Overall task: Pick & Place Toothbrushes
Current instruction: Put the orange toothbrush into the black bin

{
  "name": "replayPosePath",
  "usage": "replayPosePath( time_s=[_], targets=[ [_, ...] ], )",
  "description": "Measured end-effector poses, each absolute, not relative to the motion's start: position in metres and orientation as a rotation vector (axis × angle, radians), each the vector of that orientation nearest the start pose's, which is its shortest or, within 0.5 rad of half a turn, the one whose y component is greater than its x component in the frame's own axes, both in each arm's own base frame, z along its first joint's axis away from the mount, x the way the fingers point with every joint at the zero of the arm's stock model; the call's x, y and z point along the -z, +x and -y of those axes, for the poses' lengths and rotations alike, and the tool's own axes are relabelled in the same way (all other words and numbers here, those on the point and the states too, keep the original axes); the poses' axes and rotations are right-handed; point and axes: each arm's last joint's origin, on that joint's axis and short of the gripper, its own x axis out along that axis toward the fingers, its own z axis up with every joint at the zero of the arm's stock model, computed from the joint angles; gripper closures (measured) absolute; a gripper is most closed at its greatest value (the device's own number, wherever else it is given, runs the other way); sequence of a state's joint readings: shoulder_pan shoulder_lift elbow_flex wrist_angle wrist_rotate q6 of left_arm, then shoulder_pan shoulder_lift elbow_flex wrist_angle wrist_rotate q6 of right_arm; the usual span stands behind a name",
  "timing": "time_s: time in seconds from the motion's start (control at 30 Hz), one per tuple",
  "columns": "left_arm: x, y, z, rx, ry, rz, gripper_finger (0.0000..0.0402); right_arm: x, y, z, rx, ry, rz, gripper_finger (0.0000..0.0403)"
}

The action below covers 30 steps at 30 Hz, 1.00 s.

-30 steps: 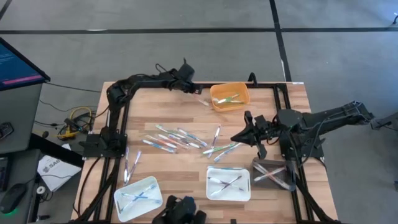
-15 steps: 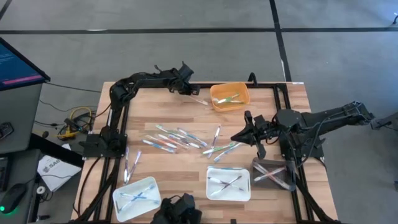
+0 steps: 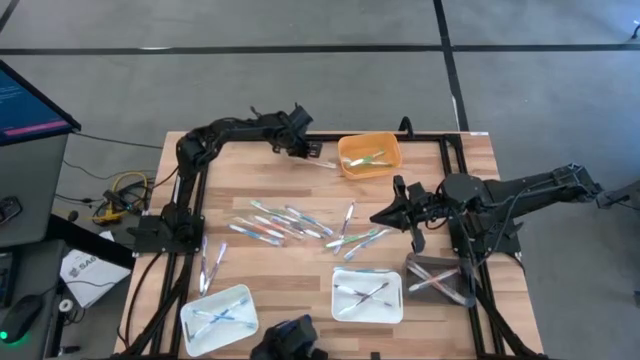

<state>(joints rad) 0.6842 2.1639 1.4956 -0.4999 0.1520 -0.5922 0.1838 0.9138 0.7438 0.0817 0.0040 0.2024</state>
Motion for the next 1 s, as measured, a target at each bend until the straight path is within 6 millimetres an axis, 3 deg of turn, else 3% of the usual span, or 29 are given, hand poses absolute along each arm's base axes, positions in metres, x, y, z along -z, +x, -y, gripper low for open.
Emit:
replayPosePath(
  time_s=[0.4, 0.6, 0.87, 1.0],
  targets=[
    [-0.129, 0.343, -0.244, -0.713, -0.950, -1.111, 0.0401, -0.320, 0.203, -0.037, -0.165, 0.192, -0.124, 0.0403],
    [-0.136, 0.347, -0.222, -0.679, -0.850, -1.207, 0.0401, -0.319, 0.203, -0.037, -0.164, 0.191, -0.135, 0.0403],
    [-0.162, 0.374, -0.161, -0.525, -0.746, -1.210, 0.0401, -0.318, 0.203, -0.035, -0.153, 0.191, -0.143, 0.0403],
    [-0.164, 0.385, -0.131, -0.485, -0.675, -1.226, 0.0401, -0.317, 0.203, -0.034, -0.148, 0.195, -0.148, 0.0403]
  ],
)
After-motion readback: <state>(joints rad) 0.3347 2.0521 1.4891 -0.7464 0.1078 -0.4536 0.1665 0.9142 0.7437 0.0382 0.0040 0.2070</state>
